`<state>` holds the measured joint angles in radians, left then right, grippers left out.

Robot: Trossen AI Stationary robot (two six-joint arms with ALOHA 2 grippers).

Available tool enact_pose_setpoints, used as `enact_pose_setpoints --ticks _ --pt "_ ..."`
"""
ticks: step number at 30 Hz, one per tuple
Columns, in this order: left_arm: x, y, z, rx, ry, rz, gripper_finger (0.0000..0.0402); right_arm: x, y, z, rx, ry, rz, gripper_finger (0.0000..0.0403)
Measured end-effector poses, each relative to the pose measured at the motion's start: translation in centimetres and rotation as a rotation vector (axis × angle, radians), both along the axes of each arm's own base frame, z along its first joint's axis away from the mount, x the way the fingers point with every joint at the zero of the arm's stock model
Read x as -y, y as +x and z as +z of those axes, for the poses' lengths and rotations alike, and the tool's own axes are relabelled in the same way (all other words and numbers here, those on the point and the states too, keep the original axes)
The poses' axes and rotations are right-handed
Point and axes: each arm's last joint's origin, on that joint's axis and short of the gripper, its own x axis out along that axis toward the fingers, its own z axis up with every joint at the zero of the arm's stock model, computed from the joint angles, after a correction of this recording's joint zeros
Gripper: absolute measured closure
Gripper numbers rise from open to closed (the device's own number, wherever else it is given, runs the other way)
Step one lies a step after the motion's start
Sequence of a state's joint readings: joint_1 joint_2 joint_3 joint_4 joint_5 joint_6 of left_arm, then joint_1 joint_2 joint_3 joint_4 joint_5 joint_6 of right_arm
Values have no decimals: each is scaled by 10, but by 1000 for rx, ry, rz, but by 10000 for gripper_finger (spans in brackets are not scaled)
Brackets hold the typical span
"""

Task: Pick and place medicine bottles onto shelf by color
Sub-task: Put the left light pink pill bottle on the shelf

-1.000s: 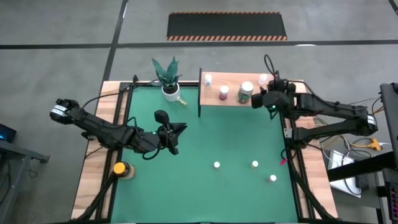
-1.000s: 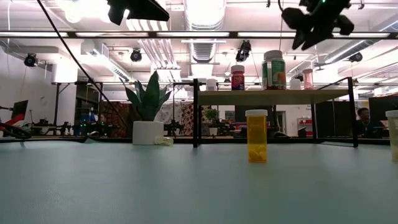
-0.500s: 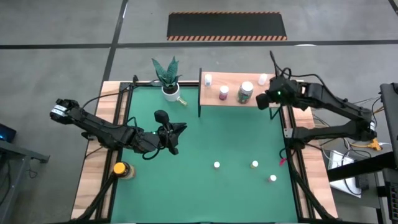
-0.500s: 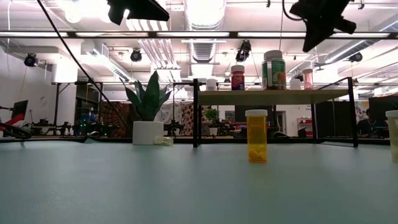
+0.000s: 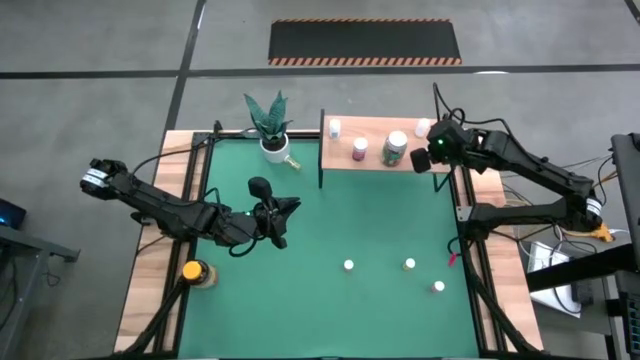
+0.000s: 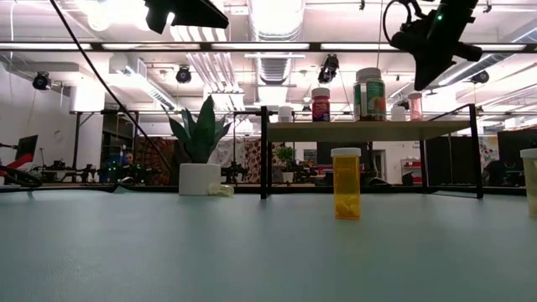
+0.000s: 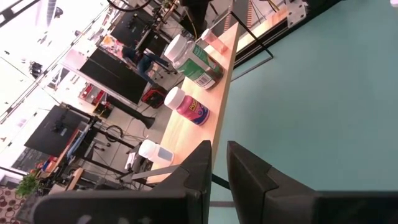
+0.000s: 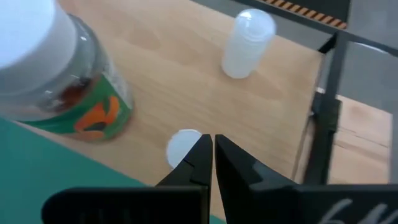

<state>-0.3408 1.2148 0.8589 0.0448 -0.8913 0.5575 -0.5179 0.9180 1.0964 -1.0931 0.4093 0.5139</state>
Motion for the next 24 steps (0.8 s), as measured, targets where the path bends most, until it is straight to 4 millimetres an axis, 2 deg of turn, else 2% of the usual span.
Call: enact_pose_setpoints --ticks 12,24 --pt "0 0 0 0 0 1 369 0 3 -1 38 22 34 394" --pt "0 0 0 0 0 0 369 5 8 -14 -32 0 0 394"
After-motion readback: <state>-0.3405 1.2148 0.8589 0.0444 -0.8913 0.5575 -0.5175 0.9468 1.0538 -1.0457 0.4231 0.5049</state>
